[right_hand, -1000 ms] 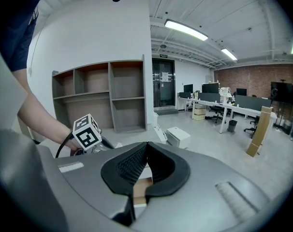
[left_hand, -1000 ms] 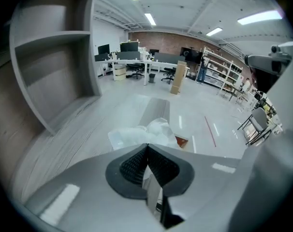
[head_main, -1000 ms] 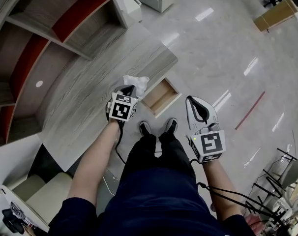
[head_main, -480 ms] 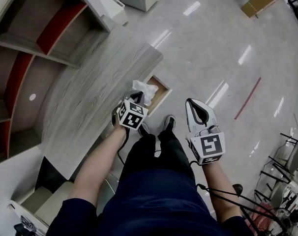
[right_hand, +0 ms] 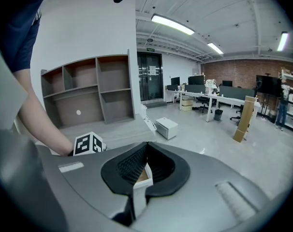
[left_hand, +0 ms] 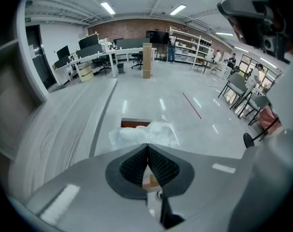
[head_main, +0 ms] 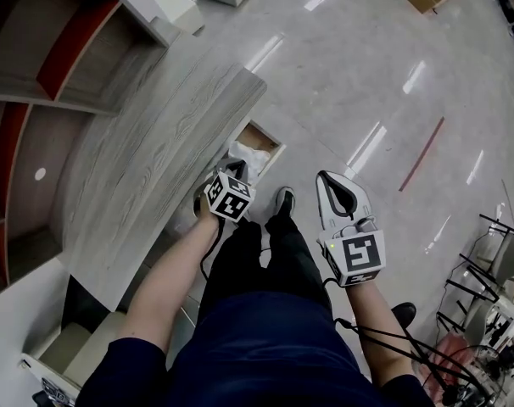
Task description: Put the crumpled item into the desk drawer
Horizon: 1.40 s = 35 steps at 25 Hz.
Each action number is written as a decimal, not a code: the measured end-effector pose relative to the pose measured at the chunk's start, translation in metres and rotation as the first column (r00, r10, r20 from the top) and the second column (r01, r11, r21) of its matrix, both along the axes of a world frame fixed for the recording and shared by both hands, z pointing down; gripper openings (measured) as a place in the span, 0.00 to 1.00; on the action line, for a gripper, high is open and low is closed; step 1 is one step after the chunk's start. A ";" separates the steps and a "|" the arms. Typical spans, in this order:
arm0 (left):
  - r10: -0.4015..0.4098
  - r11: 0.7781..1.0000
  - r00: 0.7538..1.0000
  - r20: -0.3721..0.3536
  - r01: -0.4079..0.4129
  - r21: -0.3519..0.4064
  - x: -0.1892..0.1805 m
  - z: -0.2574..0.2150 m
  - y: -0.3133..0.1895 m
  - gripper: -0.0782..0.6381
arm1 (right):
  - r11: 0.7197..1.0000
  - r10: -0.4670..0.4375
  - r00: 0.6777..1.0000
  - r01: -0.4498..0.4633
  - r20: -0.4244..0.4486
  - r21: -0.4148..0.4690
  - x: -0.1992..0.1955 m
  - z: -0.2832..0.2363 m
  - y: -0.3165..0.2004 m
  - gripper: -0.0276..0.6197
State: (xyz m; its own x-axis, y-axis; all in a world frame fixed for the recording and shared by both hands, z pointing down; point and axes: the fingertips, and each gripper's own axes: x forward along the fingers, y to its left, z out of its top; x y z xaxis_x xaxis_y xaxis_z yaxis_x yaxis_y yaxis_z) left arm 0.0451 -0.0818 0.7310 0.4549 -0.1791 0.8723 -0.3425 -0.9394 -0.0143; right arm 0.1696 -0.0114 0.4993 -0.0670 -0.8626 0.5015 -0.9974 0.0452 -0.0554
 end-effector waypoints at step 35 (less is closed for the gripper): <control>0.079 0.997 0.993 0.087 -0.076 -0.028 0.017 0.065 0.000 0.12 | 0.999 -0.027 0.999 0.028 0.030 -0.046 0.005 0.032 -0.034 0.05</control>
